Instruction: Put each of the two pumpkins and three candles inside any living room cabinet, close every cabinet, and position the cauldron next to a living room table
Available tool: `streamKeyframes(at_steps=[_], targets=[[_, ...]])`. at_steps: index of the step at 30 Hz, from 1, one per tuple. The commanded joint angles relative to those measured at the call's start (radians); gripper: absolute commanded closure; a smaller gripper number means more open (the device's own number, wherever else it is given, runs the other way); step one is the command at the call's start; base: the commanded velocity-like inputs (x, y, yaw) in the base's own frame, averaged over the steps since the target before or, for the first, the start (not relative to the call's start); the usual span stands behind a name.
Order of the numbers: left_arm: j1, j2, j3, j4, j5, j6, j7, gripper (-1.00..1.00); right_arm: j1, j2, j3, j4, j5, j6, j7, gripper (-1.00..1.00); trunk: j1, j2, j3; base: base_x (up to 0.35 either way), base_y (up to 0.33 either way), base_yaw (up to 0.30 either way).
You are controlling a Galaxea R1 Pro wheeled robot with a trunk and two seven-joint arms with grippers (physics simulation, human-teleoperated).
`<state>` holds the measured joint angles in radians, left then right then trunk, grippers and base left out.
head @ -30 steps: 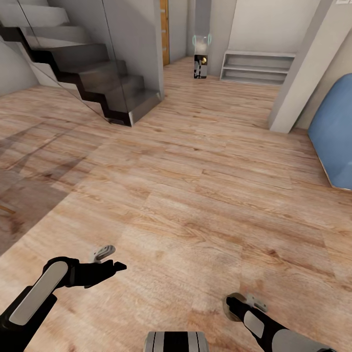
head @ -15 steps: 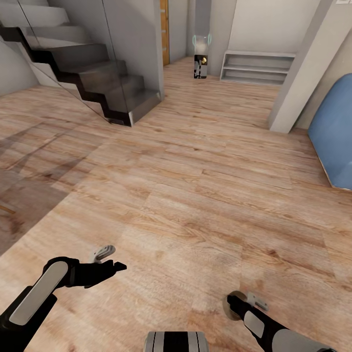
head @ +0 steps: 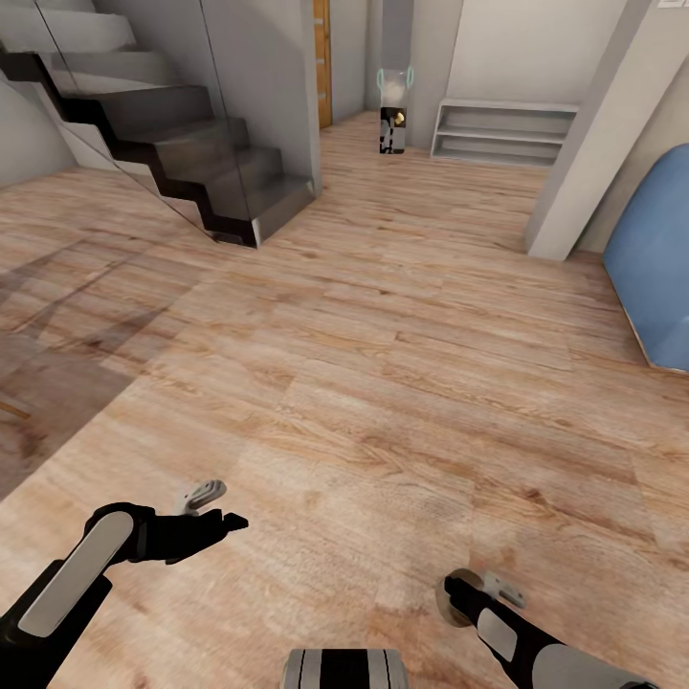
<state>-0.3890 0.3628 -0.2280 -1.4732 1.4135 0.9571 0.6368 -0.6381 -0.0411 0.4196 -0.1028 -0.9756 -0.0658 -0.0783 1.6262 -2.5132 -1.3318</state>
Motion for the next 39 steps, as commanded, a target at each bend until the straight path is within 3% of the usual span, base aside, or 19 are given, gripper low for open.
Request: streamKeyframes(at_steps=[1,39], targets=[[-0.001,0.001,-0.002,-0.001,0.01,-0.001,0.01,-1.0,0.0,0.0,0.008,-0.002,-0.01,-0.002,-0.005,1.0,-0.001,0.0,0.003,0.0,0.0,0.0],[-0.001,-0.001,-0.01,0.01,0.01,-0.001,0.014,-1.0,0.0,-0.001,0.007,-0.002,-0.011,0.007,-0.006,1.0,-0.018,0.009,0.15,0.0,0.0,0.0]])
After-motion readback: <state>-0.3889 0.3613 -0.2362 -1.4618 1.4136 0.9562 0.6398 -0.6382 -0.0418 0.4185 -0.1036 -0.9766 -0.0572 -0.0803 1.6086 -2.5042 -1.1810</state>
